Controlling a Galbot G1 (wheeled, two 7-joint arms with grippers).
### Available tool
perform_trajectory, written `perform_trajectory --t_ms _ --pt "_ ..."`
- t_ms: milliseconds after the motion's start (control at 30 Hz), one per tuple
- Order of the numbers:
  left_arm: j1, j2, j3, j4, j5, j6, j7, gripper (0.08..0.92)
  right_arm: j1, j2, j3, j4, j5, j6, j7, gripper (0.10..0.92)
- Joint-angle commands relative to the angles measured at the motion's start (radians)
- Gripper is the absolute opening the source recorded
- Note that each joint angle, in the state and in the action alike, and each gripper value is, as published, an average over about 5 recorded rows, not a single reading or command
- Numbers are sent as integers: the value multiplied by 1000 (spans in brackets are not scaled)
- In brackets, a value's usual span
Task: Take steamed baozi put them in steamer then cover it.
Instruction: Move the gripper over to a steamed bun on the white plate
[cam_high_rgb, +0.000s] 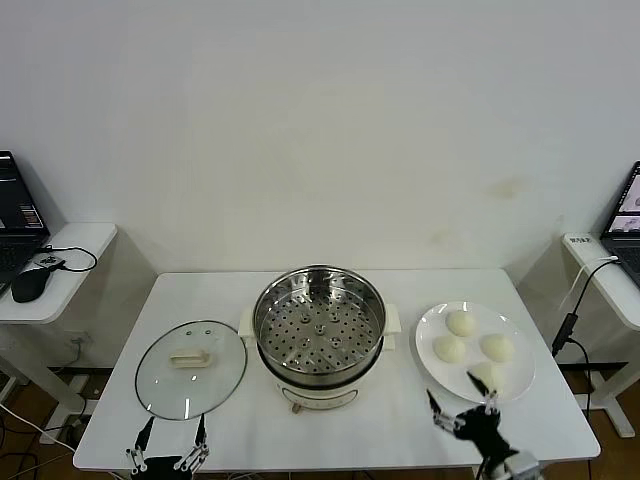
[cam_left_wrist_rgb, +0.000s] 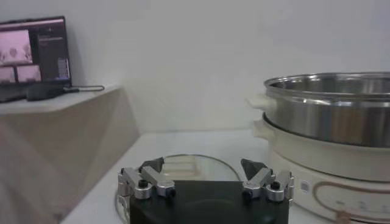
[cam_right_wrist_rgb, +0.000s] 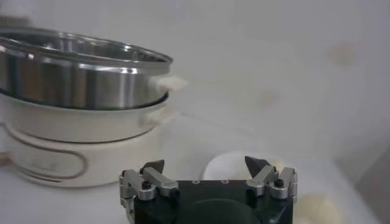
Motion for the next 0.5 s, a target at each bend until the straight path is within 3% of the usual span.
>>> perform_trajectory --t_ms 33,267,500 --pt "-13 2 -45 -30 28 91 -9 823 296 -219 20 -160 -300 -16 -110 823" --pt "-11 -2 -62 -28 45 112 -20 823 524 -429 -117 -325 -413 7 -393 823" --pt "-15 -2 -69 -15 48 127 -27 823 888 -569 -434 -517 -394 70 -656 823"
